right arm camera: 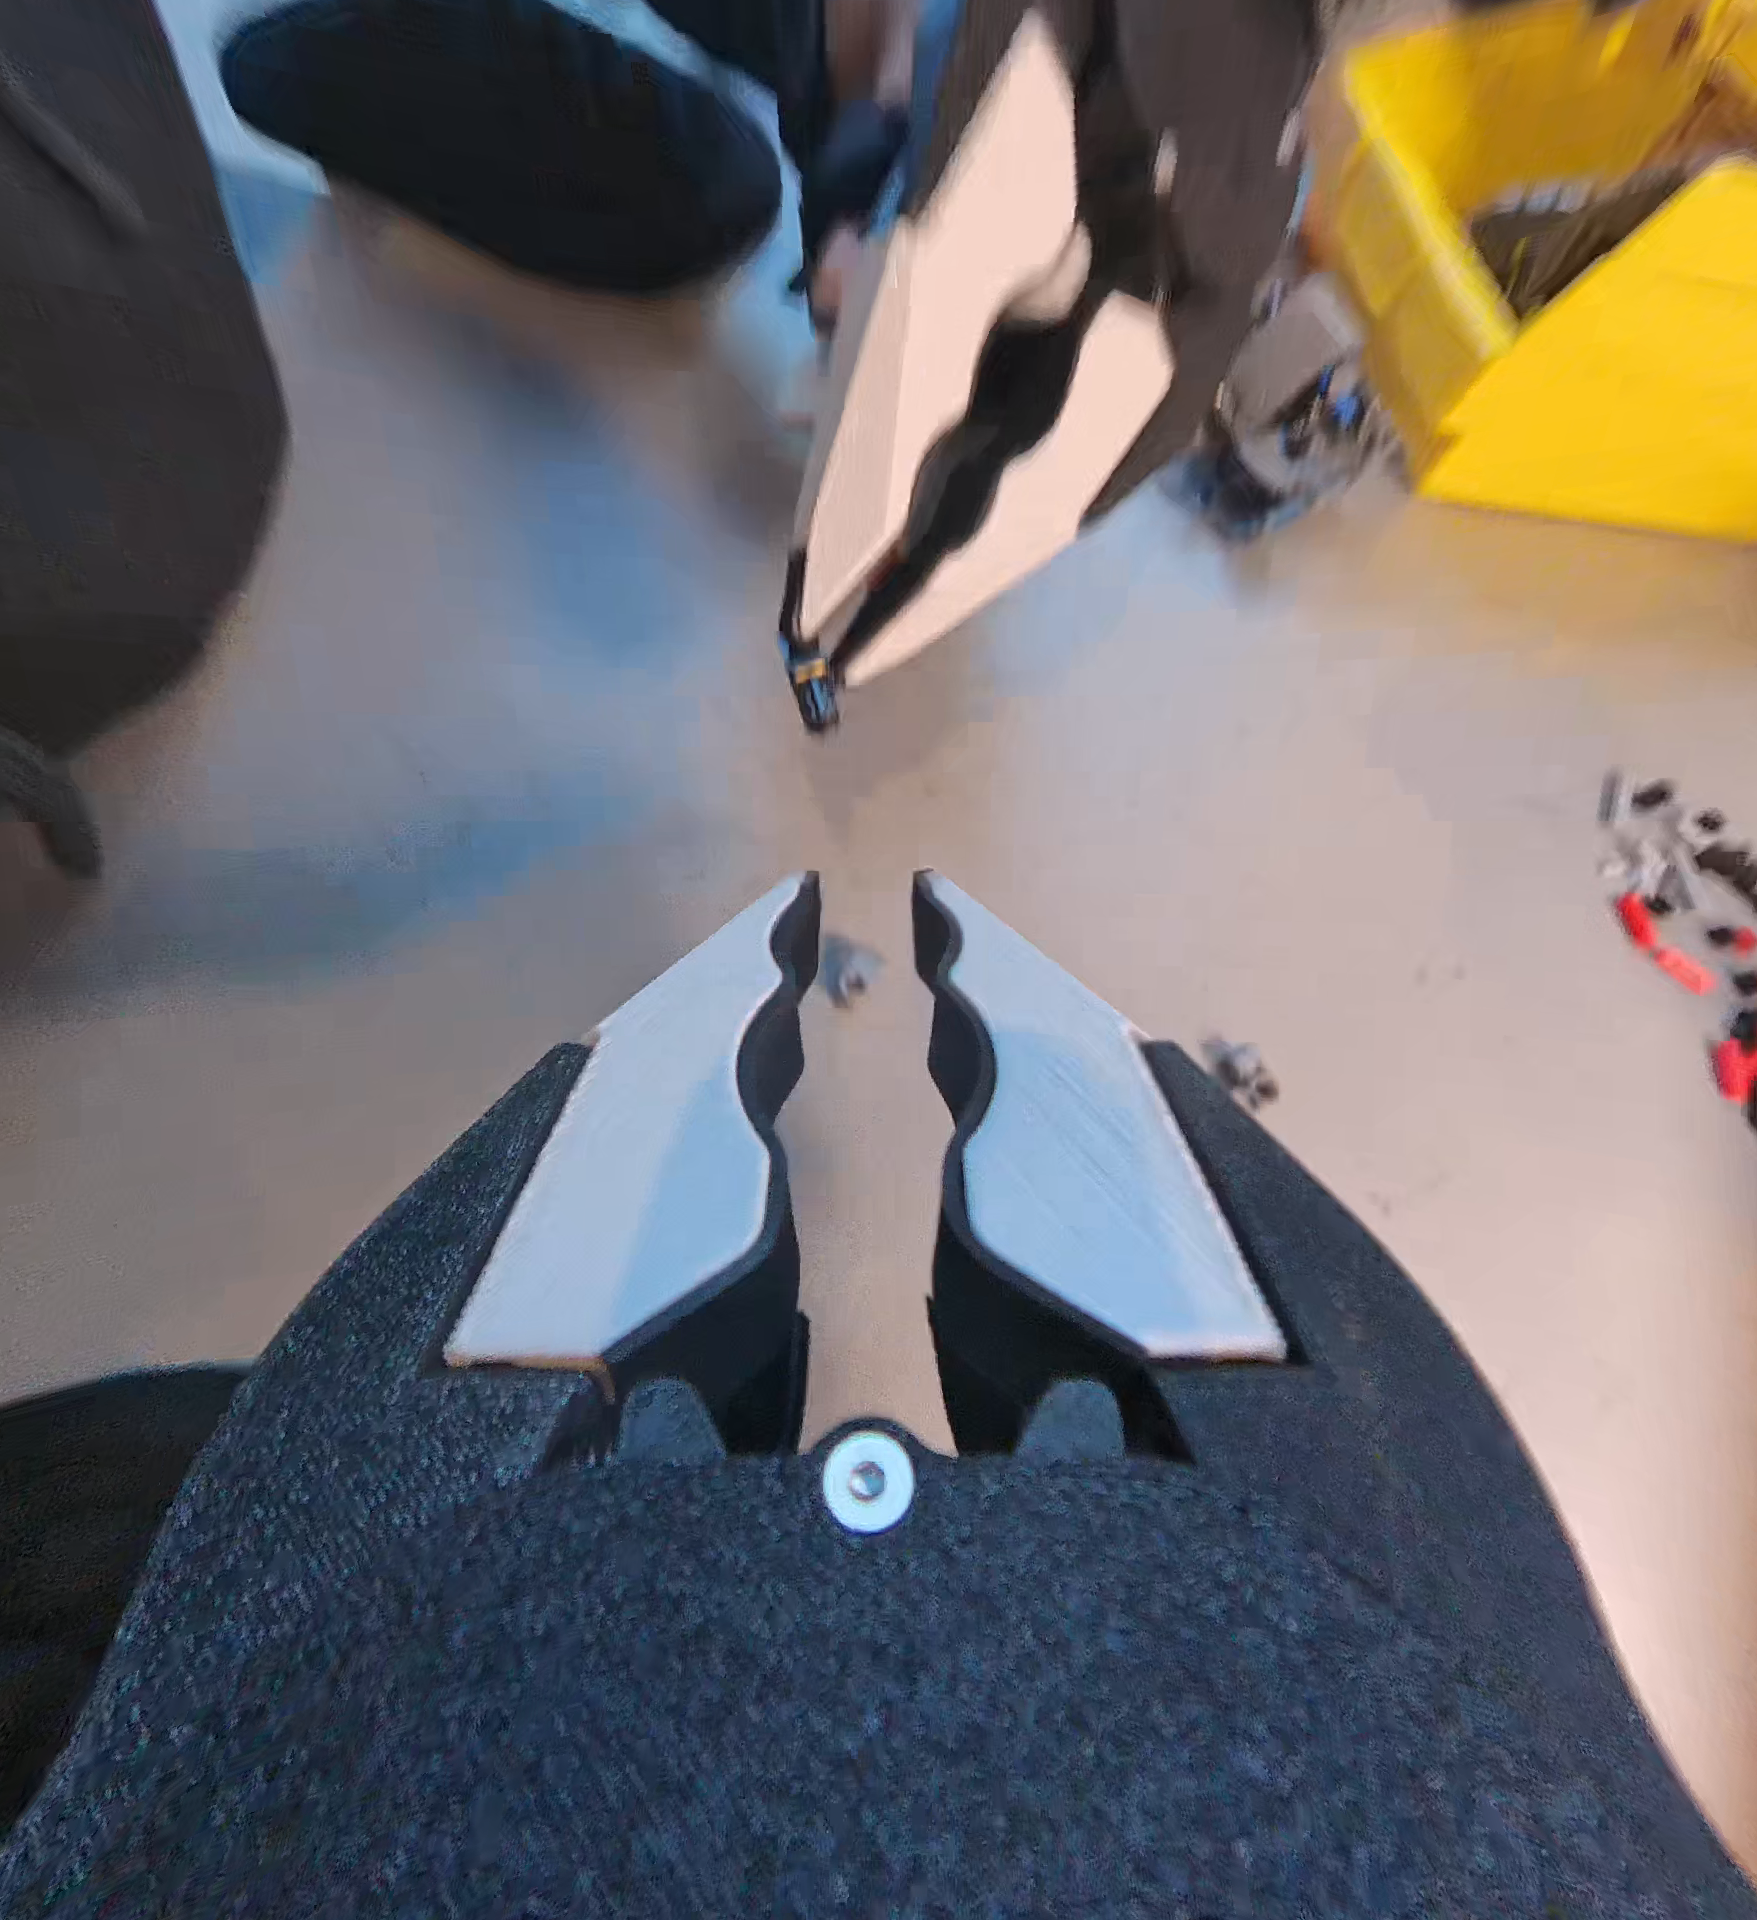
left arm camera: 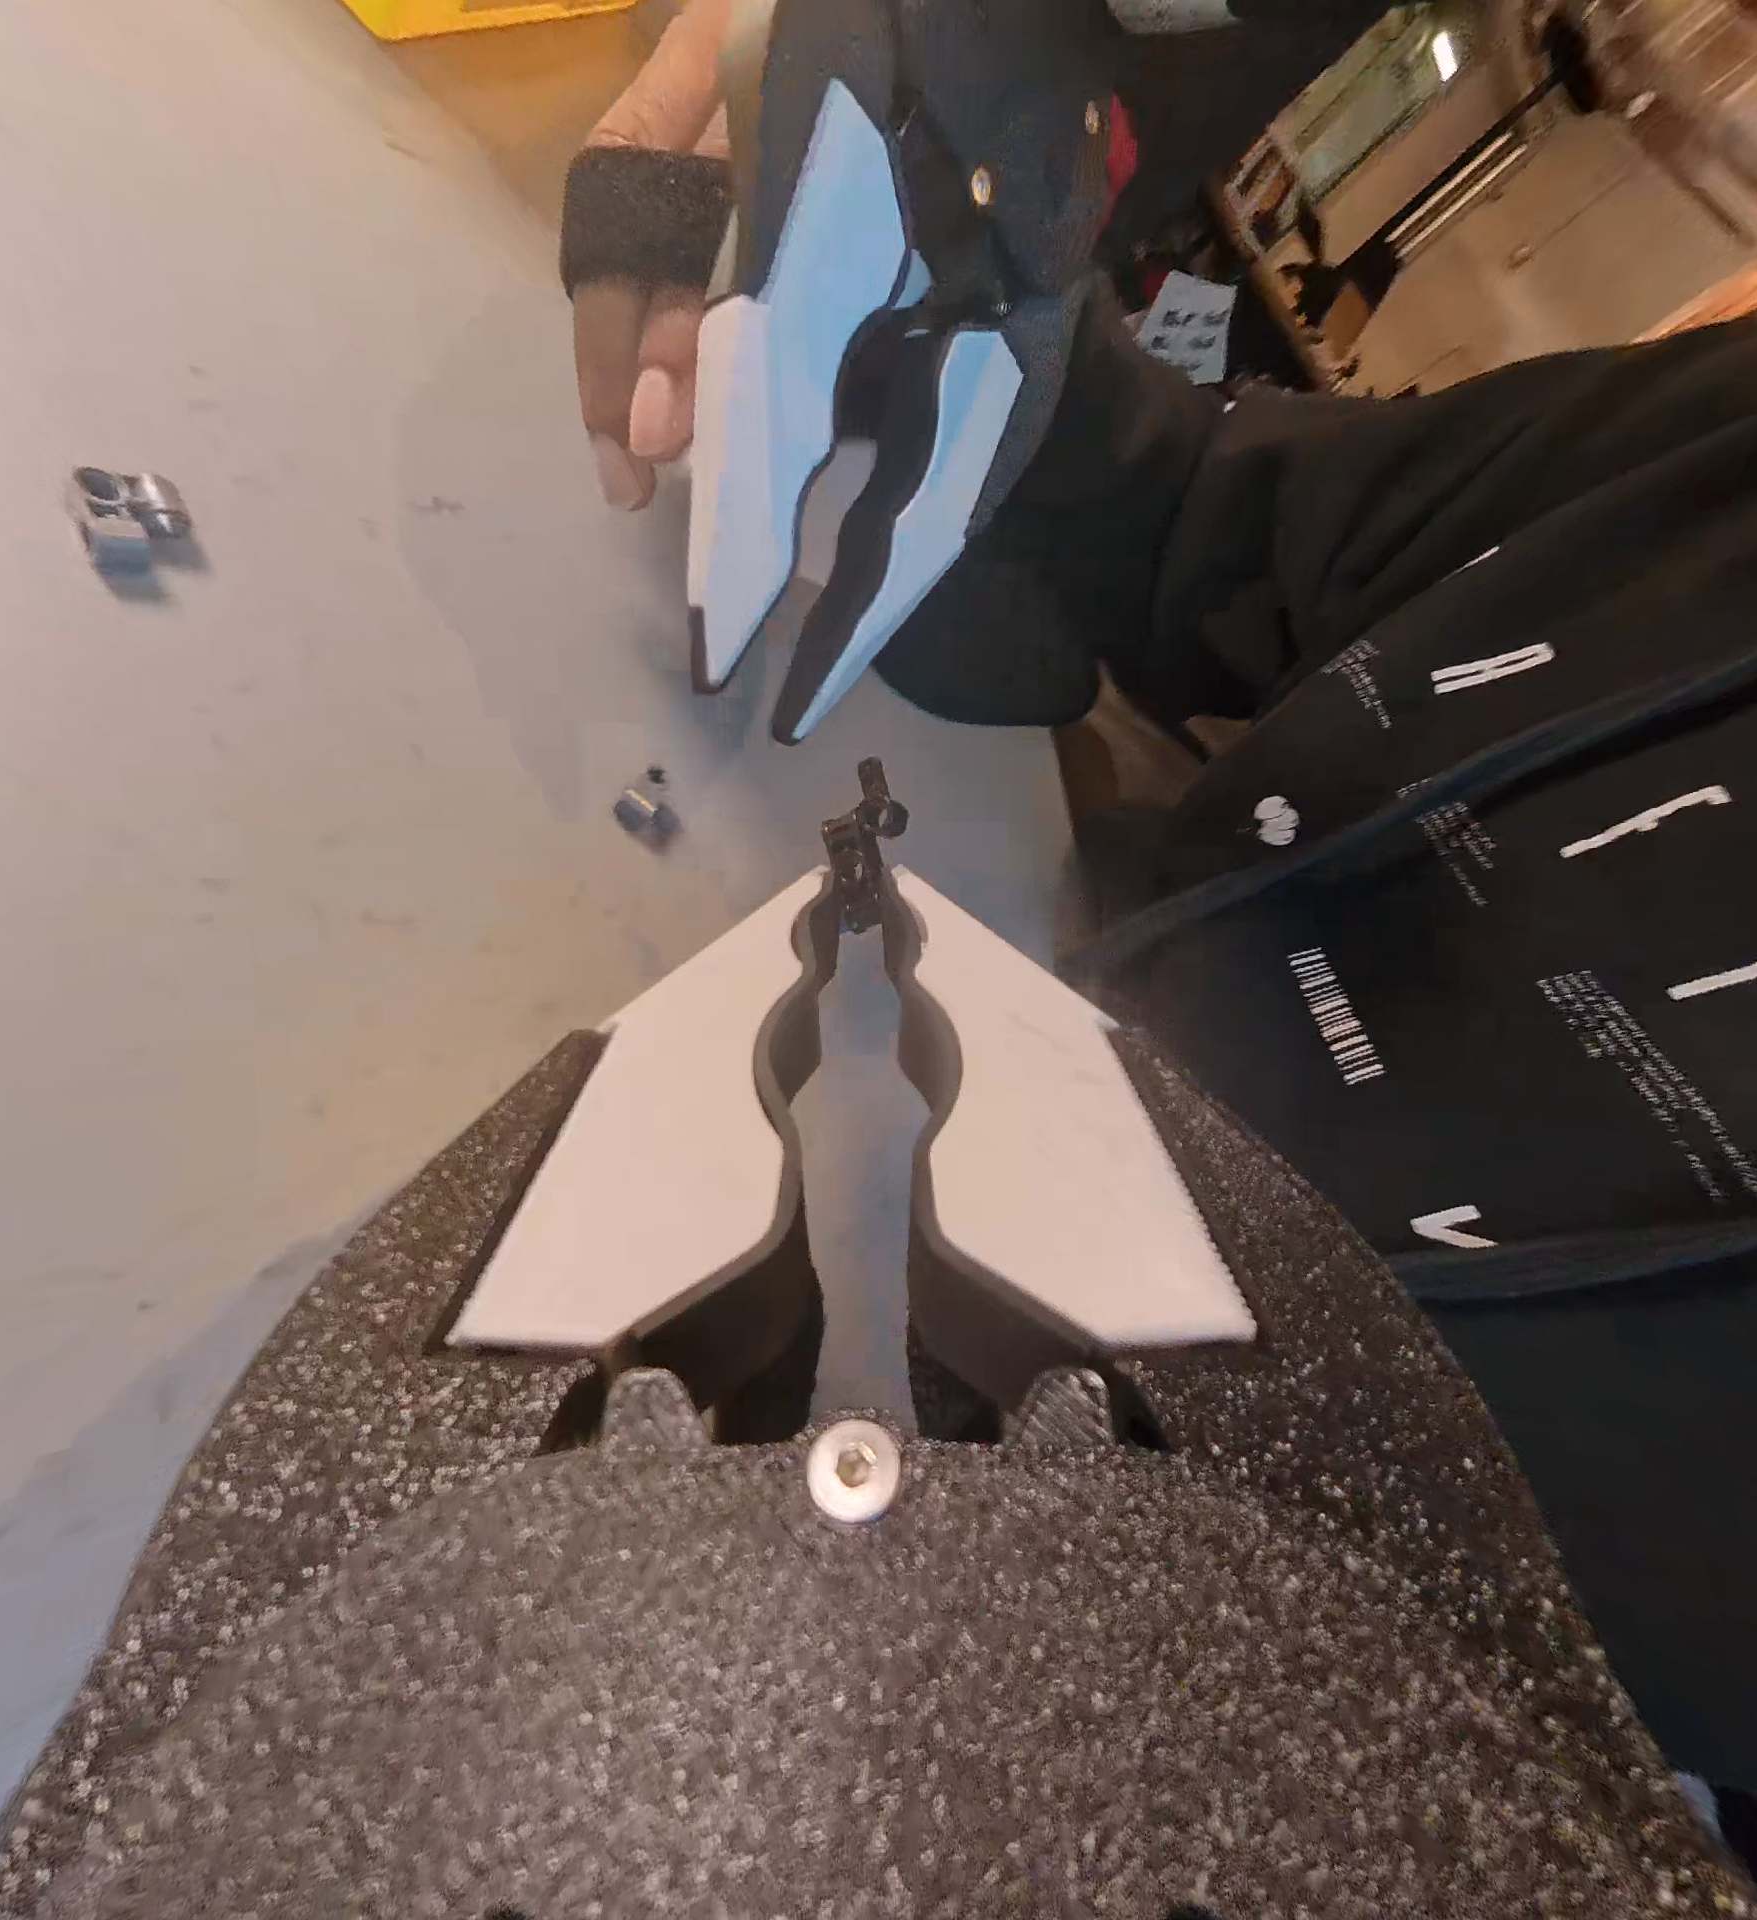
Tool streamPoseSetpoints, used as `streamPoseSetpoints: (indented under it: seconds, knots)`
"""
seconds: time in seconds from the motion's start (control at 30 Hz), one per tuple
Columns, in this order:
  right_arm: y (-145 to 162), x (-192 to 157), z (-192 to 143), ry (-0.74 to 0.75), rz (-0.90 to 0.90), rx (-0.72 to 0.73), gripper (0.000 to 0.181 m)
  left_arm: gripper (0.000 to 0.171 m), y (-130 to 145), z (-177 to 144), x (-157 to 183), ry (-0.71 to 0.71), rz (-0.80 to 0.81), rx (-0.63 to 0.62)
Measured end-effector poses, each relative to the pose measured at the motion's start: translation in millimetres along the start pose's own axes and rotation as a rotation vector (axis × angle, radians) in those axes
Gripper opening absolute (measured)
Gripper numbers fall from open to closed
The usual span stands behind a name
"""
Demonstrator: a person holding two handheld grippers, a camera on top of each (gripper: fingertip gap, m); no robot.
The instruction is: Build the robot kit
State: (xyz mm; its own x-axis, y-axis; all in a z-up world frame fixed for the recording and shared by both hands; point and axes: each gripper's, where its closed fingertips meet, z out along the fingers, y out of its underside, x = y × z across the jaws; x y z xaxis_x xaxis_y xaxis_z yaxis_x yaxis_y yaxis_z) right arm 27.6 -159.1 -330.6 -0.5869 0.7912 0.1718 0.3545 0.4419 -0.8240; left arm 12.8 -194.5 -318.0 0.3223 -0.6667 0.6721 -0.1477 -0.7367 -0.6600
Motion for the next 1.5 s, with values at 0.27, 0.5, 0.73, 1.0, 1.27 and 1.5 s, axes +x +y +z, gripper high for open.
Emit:
streamPoseSetpoints:
  seconds: [0.27, 0.5, 0.73, 1.0, 1.27, 1.5]
  knots:
    - [-46, -20, -1, -0.082, -0.025, 0.206, 0.008, 0.006, -12, 7, 21, 0.138, -0.013, 0.064]
    - [-52, -2, -11, -0.113, 0.232, 0.323, 0.007, 0.024, -29, -1, 25, 0.038, 0.173, 0.193]
    - [-70, 7, -14, -0.155, 0.368, 0.438, 0.007, 0.015, -44, -7, 24, -0.222, 0.404, 0.231]
    - [-39, 10, -16, -0.069, 0.326, 0.184, 0.017, 0.007, -33, -21, 15, -0.279, 0.354, 0.25]
    - [27, -6, 12, -0.033, 0.34, -0.366, 0.017, 0.007, -14, -40, -23, -0.488, 0.34, 0.207]
    - [37, -3, 19, -0.037, 0.368, -0.502, 0.016, 0.007, -7, -39, -24, -0.51, 0.368, 0.166]
